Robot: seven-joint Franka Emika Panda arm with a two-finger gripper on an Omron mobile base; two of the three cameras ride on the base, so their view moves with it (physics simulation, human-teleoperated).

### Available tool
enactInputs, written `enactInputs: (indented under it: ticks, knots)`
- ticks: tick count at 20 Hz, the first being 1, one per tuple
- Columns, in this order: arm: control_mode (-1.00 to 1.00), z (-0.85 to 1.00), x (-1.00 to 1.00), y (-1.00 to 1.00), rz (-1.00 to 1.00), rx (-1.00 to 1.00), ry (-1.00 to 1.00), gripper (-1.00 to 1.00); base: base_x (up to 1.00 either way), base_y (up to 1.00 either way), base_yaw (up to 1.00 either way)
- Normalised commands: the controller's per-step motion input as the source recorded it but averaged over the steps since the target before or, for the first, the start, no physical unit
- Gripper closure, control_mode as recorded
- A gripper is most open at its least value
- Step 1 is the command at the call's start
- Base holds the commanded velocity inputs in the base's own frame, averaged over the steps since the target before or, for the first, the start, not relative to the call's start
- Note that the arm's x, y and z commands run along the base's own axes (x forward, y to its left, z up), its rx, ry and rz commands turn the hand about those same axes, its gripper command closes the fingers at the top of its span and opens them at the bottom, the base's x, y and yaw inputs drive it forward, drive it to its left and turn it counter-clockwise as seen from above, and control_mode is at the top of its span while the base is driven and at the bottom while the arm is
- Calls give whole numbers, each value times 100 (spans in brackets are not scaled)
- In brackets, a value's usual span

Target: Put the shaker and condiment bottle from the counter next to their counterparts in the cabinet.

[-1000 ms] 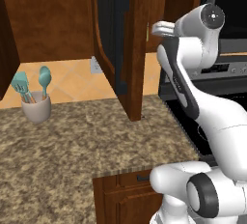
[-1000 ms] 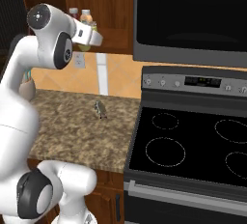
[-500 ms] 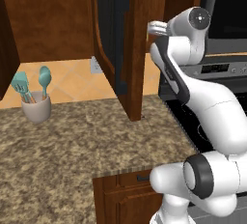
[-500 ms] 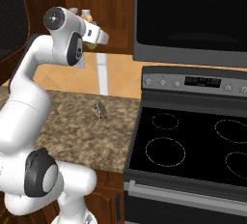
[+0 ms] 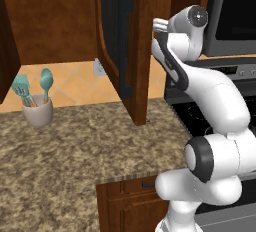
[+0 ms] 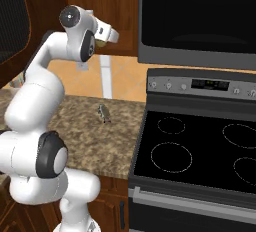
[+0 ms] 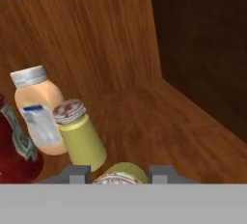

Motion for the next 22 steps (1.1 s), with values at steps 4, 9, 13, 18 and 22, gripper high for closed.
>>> enactInputs:
  ticks: [4,9,13,18,22]
  knots:
    - [-100,0,40,0,0,0,2,100,0,0,0]
    - [-100,-5,26,0,0,0,2,100,0,0,0]
    - [-100,-10,2,0,0,0,0,100,0,0,0]
    - [-100,-8,0,0,0,0,0,-100,0,0,0]
    - [-100,-12,0,0,0,0,0,-100,0,0,0]
